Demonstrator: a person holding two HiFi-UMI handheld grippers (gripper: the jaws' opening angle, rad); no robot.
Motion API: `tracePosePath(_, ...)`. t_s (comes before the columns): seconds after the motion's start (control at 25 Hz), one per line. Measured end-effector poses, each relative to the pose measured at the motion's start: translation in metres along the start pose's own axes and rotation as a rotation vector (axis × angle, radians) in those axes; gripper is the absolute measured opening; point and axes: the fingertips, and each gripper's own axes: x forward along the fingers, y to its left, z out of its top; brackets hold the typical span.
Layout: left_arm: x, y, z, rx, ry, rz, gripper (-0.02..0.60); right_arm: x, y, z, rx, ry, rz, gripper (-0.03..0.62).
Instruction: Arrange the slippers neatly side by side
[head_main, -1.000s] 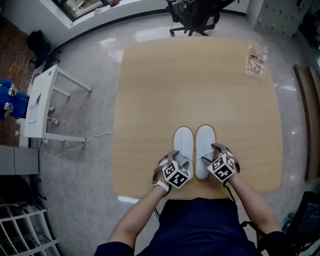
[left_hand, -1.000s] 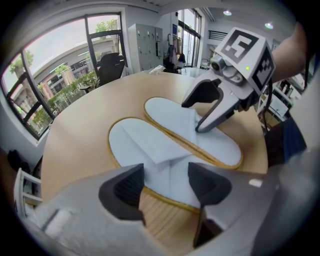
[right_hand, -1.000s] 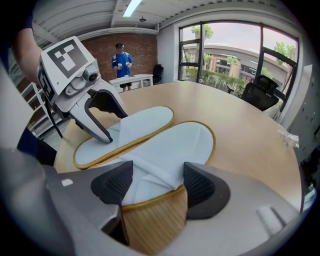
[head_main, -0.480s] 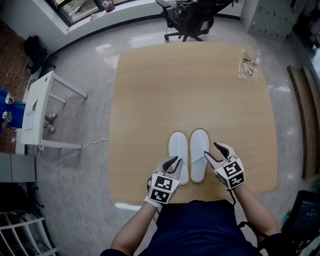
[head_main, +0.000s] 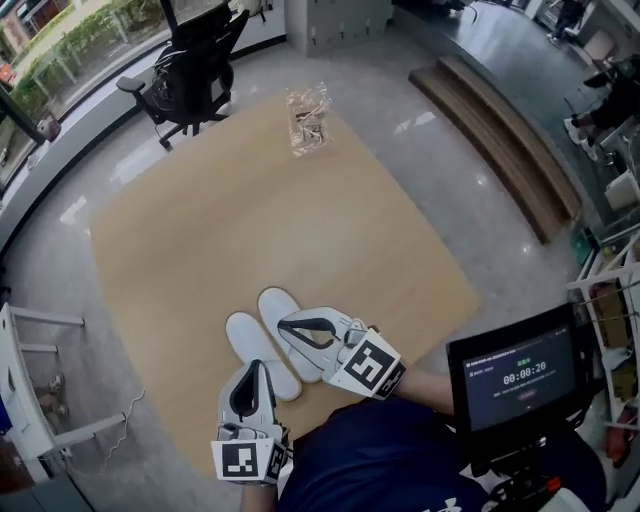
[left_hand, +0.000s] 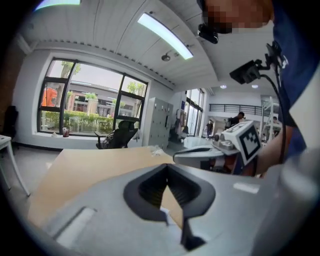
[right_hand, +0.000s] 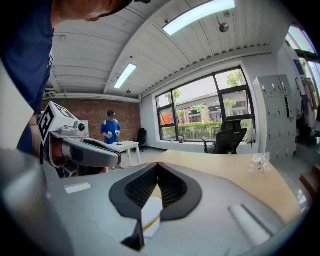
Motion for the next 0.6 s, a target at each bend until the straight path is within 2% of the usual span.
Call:
tracePosePath(0.12, 0.000, -0.006, 0.013, 0.025, -0.072, -0.017, 0.003, -0.008, 0.006, 0.022, -0.008, -0.075, 0.000, 0.011)
tracePosePath(0.28, 0.005, -0.019, 0.024, 0.022, -0.080, -0.030, 0.003, -0.017, 0.010, 0.040, -0.052, -0.145, 0.006, 0.011)
tracePosePath(0.4, 0.008, -0.032, 0.021, 0.077, -0.113, -0.074, 0.003, -0.031, 0.005, 0.052, 0.001, -0.213, -0.037, 0.011)
tracePosePath(0.48, 0.005, -0.046, 0.027, 0.098, -0.122, -0.092, 0.003, -0.045, 0.003, 0.059, 0.047, -0.209, -0.063, 0.011)
tracePosePath(0.6, -0.002, -0.048, 0.033, 0.091, -0.118, -0.078, 0.003, -0.046, 0.008, 0.058, 0.033, -0.159, -0.051, 0.011)
